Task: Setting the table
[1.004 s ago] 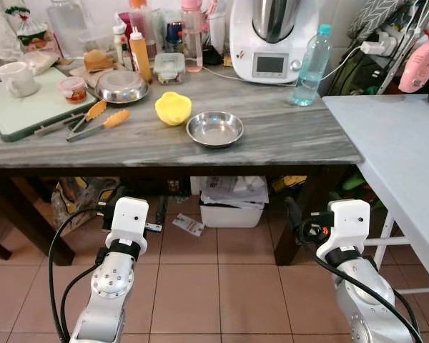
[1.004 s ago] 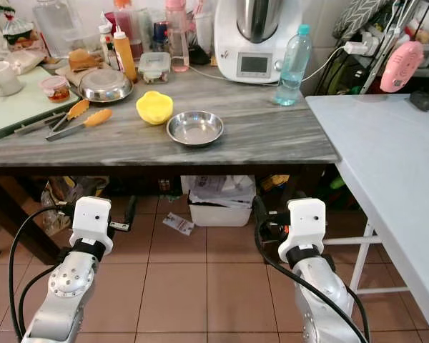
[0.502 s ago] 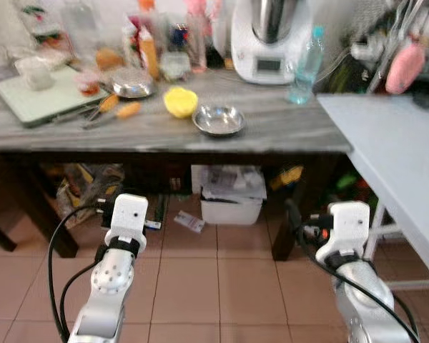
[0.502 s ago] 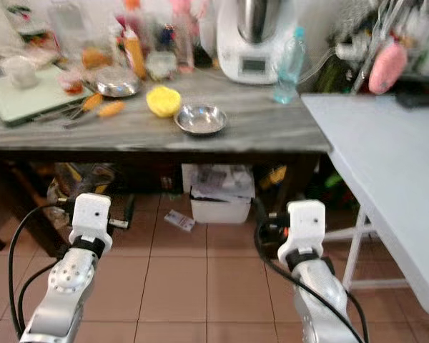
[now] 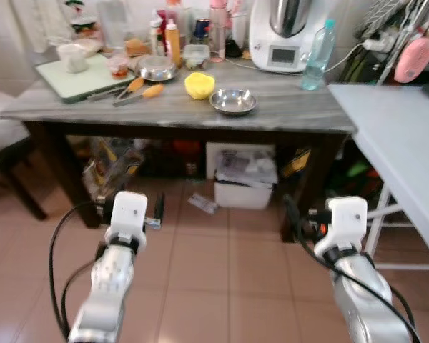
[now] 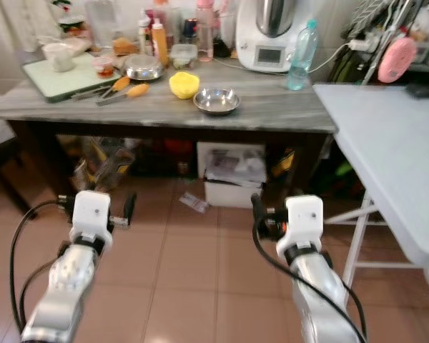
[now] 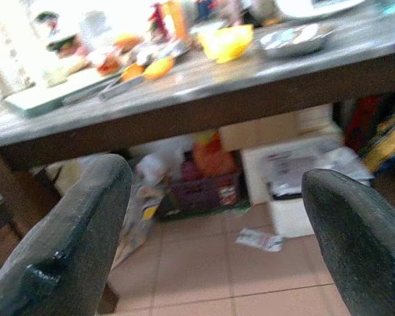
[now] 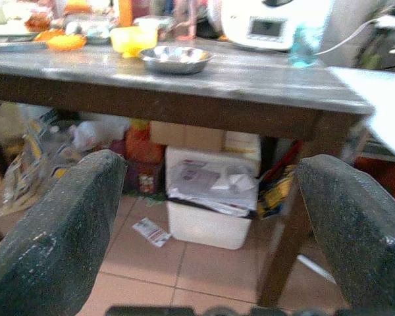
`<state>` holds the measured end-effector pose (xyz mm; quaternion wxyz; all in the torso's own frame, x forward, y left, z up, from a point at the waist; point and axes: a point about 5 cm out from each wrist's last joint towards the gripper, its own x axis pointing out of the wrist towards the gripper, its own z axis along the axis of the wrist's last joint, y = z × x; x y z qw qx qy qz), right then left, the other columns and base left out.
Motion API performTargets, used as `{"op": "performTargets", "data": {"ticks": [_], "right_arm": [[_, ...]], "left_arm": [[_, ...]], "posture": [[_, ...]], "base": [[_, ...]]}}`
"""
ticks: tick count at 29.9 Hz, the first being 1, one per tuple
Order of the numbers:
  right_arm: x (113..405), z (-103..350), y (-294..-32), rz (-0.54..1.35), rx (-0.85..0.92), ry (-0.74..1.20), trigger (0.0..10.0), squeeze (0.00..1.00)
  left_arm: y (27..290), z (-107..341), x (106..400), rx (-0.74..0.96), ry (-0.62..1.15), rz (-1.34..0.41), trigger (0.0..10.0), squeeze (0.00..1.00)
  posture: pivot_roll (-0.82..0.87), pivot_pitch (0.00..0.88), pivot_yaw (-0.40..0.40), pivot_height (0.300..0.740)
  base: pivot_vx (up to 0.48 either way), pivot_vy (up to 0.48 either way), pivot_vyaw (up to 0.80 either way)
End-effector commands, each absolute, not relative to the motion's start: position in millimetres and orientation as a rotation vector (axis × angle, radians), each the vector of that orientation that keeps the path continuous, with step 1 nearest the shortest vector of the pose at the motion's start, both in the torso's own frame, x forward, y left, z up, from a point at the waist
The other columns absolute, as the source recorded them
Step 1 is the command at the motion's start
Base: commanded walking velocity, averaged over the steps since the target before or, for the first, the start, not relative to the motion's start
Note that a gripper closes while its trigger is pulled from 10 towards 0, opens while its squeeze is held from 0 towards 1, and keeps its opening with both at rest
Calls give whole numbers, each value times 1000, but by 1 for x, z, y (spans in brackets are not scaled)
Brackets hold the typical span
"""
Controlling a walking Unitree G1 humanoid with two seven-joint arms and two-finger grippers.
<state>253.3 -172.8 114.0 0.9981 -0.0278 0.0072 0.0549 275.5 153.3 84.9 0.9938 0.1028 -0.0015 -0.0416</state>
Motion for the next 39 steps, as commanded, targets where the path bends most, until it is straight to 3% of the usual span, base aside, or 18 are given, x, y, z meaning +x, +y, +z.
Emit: {"op": "performTargets", "data": {"ticks": [1, 11, 39], "right_arm": [[257, 118, -173, 104, -55, -6, 10000, 0], [260, 119, -171, 112, -63, -15, 10000, 0], [260, 126, -177, 73, -100, -57, 10000, 0]], "left_arm": [[152, 90, 280, 215, -25, -96, 10000, 0], [152, 90, 284, 183, -24, -101, 10000, 0], [146, 86, 292, 145, -15, -142, 10000, 0]], "posture": [[-107, 0, 6, 740], [-94, 0, 5, 740], [-120, 0, 17, 740]], "base": [[0, 0, 0], [0, -24, 0], [0, -380, 0]]}}
